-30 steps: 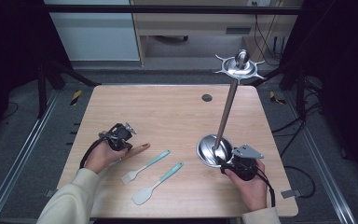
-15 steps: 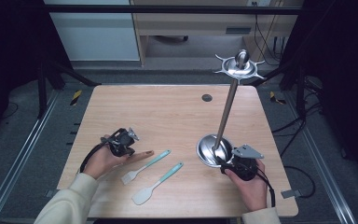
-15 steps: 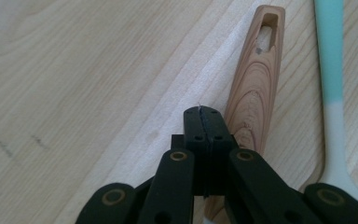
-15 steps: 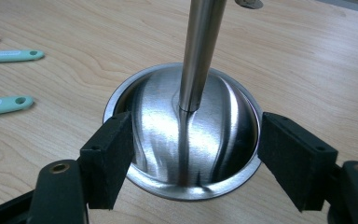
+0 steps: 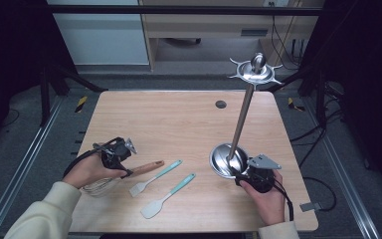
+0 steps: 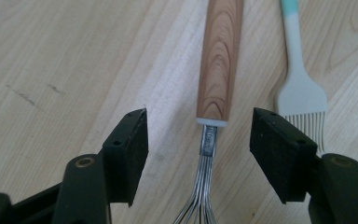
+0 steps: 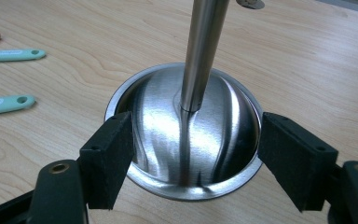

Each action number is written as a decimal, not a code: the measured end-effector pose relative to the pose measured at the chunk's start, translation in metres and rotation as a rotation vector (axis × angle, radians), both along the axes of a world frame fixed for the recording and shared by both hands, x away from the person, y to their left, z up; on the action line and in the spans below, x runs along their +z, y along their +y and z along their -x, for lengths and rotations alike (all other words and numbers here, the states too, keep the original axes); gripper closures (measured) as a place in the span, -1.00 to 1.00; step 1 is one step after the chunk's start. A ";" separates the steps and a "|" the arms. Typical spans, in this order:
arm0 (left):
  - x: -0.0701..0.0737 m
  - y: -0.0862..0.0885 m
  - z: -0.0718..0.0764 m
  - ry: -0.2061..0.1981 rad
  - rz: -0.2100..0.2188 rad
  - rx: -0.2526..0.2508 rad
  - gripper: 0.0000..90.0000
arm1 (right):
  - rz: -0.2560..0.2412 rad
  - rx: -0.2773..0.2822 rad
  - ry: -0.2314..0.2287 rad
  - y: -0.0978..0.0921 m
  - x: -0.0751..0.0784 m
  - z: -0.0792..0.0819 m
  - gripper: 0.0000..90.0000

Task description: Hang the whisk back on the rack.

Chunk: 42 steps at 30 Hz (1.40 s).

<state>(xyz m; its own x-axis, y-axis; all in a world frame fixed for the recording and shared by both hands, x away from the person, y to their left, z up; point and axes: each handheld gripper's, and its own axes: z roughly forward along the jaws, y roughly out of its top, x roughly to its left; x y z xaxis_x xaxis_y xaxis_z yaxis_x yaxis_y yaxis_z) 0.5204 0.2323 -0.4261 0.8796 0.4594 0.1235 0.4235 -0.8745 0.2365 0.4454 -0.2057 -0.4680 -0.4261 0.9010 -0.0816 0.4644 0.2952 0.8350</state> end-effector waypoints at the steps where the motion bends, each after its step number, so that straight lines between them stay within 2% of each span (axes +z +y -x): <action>1: -0.002 -0.001 0.001 0.006 -0.010 -0.008 -0.17 | 0.000 0.000 0.000 0.000 0.000 0.000 -0.39; 10: -0.019 -0.005 -0.007 0.072 -0.027 -0.031 0.02 | -0.002 0.002 0.002 0.000 0.000 0.000 -0.39; 22: -0.033 -0.011 -0.010 0.104 -0.042 -0.060 0.21 | -0.002 0.004 0.003 0.000 0.000 0.000 -0.39; 34: -0.035 -0.011 -0.013 0.123 -0.036 -0.065 0.34 | -0.003 0.004 0.006 0.000 0.000 0.000 -0.39; 42: -0.035 -0.010 -0.014 0.135 -0.031 -0.073 0.52 | -0.002 0.004 0.005 0.000 0.000 0.000 -0.39</action>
